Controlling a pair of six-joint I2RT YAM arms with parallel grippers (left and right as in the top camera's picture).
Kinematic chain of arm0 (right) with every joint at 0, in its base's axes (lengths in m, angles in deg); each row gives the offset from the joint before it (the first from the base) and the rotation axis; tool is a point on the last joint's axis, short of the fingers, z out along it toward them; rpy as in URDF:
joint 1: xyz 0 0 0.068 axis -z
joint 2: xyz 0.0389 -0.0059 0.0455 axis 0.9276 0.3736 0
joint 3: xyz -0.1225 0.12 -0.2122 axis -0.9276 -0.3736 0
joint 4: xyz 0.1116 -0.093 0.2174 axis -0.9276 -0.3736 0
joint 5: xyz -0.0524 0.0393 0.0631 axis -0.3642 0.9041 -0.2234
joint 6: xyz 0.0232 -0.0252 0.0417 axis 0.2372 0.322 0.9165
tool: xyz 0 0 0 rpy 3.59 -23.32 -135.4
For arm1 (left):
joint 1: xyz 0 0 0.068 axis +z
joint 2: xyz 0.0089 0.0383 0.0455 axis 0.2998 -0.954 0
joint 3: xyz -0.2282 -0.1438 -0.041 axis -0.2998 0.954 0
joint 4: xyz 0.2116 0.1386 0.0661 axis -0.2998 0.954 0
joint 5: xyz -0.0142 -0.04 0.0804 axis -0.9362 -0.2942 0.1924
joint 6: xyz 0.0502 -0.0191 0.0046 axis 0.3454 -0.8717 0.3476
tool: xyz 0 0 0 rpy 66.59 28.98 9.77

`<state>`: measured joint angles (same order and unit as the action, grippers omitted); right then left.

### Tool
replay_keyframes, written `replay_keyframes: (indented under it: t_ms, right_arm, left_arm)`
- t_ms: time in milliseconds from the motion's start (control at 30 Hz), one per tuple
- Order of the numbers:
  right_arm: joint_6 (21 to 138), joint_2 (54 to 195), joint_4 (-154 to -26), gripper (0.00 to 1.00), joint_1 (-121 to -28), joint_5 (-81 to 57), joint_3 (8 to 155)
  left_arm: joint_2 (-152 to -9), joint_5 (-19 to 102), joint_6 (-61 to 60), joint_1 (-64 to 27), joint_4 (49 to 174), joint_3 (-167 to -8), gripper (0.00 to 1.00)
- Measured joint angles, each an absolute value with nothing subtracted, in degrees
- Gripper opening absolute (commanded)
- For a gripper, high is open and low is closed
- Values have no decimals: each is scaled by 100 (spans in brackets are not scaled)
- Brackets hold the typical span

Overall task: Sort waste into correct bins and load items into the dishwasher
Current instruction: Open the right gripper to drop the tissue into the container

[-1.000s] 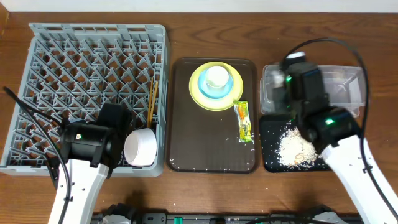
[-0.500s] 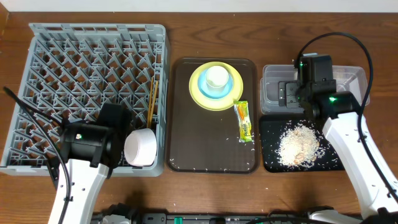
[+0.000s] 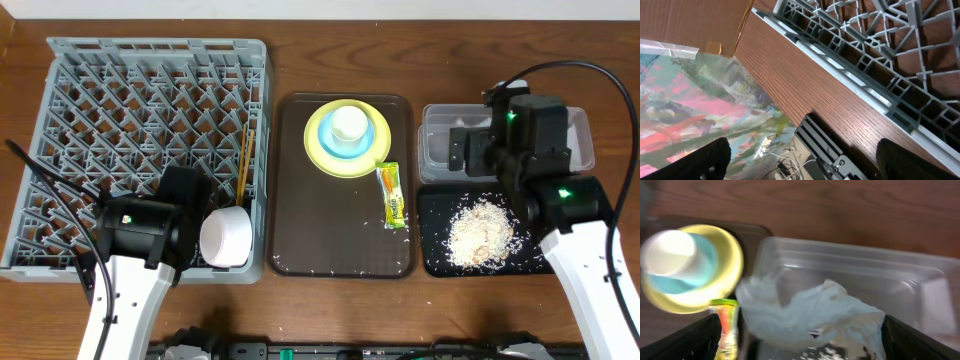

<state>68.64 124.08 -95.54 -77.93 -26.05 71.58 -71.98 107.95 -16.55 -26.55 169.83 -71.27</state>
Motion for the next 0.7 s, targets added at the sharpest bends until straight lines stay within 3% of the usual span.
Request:
replay_keyframes:
  t_ms: [233,267,467,533,700]
  right_arm:
    - [6888,13114,-9541,95,-7723,-3252,7158]
    - [6890,13293,-9643,99,-7677,-3283,7160]
    - [7388,13673,-9989,99,-7622,-3532,7154]
    - [7471,13669,-9580,93,-7603,-3554,7154]
    - [7399,13667,-9932,99,-7579,-3287,7241]
  left_arm:
    - [-7198,10797,-1655,-2655,16983,-7127,94]
    - [-7198,10797,-1657,-2655,16983,-7127,94]
    - [-7198,10795,-1655,-2655,16983,-7127,94]
    - [-7198,10795,-1657,-2655,16983,-7127,94]
    - [-7198,10795,-1655,-2655,16983,-7127,94]
